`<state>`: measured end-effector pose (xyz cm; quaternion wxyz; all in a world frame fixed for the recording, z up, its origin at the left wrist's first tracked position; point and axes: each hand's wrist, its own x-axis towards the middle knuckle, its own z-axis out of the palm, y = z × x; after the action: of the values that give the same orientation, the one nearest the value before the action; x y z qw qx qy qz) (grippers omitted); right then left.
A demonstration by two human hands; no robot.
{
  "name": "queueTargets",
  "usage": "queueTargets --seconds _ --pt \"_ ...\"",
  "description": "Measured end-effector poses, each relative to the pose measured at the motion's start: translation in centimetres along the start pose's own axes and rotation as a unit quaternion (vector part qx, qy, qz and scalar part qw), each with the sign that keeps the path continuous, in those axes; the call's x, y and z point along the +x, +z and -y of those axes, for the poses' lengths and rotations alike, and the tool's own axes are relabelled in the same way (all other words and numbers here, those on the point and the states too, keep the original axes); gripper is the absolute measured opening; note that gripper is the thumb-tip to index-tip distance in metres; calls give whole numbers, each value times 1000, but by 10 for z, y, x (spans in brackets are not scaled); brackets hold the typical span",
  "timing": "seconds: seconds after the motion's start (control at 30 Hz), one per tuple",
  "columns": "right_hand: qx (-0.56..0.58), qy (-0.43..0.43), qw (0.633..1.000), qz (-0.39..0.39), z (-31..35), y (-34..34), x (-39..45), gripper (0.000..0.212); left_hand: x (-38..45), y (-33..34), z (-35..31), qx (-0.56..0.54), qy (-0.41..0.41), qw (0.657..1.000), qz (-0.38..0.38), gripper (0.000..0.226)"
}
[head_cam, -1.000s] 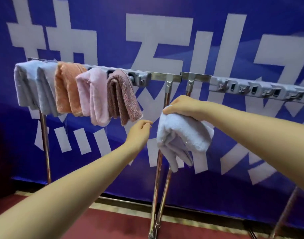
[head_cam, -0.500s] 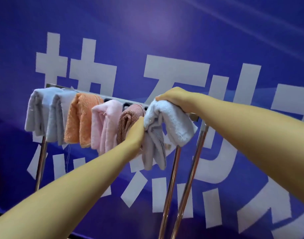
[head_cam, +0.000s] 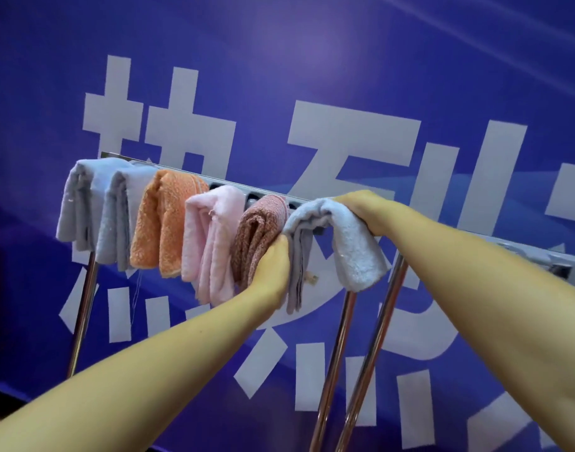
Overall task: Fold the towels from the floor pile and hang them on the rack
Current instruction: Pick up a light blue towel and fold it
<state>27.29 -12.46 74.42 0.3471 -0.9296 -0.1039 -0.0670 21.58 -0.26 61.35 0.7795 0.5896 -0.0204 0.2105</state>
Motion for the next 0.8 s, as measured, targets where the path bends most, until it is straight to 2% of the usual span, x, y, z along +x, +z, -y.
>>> queueTargets --seconds 0.1,0.2,0.3,0.37,0.43,0.53,0.7,0.8 --pt "146 -58 987 -29 -28 16 7 16 -1 4 -2 -4 19 1000 5 30" --pt "210 -111 968 -85 -39 35 5 21 -1 9 -8 -17 26 999 -25 29" --pt "268 -147 941 -145 -37 47 0 26 0 14 -8 -39 24 999 -11 37" --pt "286 -175 929 -159 -35 56 -2 21 0 18 -8 -63 25 998 4 36" --pt "279 -188 930 -148 -37 69 -4 21 2 21 -11 -81 24 996 14 32" --pt "271 -175 939 -120 -46 85 -6 33 1 25 -18 -61 33 998 3 29" --pt "300 -139 941 -68 -54 92 -21 40 -2 23 -31 28 87 996 -11 24" --pt "277 -124 950 -68 -57 98 -43 53 -9 21 -32 104 138 985 -14 34"
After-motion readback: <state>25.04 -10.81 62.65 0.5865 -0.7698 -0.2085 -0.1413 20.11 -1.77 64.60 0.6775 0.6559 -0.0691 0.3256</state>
